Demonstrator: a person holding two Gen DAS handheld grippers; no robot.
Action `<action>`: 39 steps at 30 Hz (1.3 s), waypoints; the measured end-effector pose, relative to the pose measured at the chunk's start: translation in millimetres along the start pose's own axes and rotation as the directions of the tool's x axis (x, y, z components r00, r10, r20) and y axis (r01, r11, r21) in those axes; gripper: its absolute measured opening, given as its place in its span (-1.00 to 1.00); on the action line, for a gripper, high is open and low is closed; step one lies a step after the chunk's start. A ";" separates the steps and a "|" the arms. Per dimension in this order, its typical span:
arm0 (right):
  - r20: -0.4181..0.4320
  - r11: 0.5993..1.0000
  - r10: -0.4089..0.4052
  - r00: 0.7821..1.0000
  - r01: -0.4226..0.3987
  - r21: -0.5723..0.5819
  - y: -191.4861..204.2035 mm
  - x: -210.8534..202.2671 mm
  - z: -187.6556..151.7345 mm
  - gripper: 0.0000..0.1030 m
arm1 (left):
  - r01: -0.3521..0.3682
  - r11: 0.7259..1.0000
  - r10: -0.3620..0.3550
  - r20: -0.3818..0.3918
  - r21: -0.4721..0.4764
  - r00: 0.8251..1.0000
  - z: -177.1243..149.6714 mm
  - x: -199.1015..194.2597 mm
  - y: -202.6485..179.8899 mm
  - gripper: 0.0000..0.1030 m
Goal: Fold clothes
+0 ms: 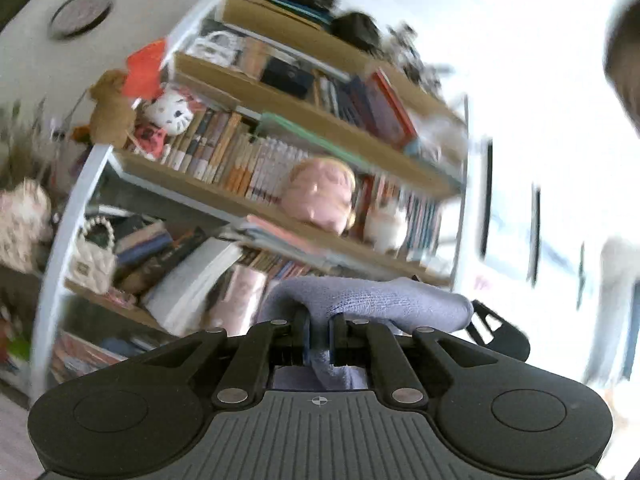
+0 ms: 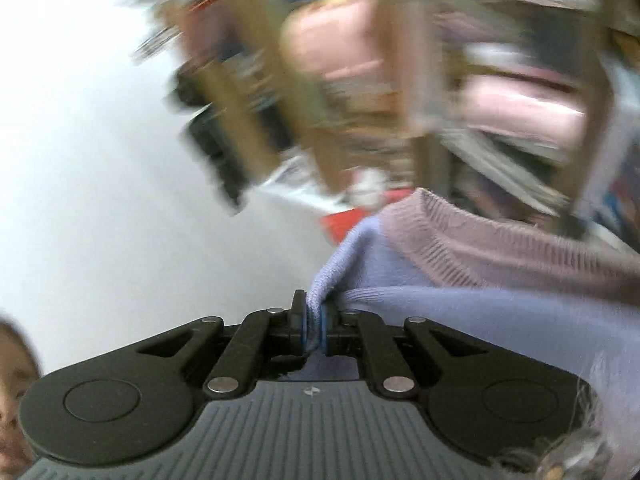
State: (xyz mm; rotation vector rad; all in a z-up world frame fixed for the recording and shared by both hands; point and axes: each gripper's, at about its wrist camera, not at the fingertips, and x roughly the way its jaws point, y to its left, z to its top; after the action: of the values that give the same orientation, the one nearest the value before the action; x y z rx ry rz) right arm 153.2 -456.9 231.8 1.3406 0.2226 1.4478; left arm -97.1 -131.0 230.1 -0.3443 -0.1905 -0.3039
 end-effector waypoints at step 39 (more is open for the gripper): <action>0.027 -0.018 -1.000 0.000 0.765 -0.643 -165.6 -111.4 -132.9 -0.15 | -0.086 0.920 0.357 -0.726 0.382 0.588 -207.2 112.1 56.0 0.09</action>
State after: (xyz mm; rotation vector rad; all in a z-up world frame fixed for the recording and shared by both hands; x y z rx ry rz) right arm 114.3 -412.4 -0.6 0.0655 0.8589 0.4035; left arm 53.3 -184.1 48.0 0.1118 0.6909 -0.1419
